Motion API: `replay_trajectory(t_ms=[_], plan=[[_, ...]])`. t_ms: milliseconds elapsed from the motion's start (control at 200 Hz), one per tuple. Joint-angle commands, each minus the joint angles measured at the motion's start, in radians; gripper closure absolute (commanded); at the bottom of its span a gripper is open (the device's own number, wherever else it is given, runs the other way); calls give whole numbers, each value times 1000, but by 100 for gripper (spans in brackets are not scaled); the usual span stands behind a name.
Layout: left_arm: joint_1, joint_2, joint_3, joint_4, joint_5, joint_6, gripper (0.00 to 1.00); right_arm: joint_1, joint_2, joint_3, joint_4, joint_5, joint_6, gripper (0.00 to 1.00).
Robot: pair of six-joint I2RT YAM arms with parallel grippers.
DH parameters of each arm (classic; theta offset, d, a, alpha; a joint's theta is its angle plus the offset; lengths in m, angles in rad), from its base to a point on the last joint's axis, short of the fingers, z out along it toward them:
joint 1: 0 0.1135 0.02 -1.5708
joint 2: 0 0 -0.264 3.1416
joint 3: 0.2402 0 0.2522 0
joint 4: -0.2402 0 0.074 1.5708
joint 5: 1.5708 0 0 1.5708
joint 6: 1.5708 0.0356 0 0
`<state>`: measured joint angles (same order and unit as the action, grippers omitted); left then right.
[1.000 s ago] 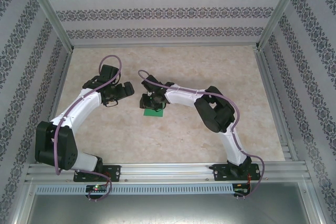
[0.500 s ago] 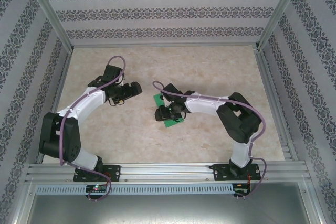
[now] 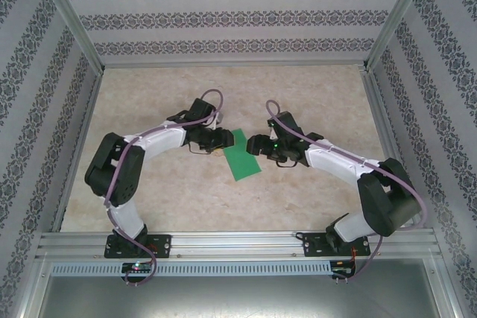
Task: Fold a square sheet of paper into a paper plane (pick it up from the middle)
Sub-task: Move the paper to the center of the table, then third fold the triangle at the center of the table.
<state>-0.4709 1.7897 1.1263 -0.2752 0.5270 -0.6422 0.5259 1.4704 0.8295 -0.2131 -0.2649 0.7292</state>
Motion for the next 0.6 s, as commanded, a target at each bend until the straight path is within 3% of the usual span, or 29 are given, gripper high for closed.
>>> replay_trajectory(t_ms=[0, 215, 345, 599], plan=[[-17, 40, 28, 61, 21, -28, 60, -34, -14, -24, 2, -86, -47, 23], [-24, 94, 22, 69, 6, -44, 71, -71, 24, -25, -6, -167, -81, 24], [-24, 125, 43, 53, 4, -36, 76, -73, 60, -8, 6, -227, -117, 34], [-23, 153, 57, 3, -35, 4, 80, -81, 128, 41, -38, -249, -195, 39]])
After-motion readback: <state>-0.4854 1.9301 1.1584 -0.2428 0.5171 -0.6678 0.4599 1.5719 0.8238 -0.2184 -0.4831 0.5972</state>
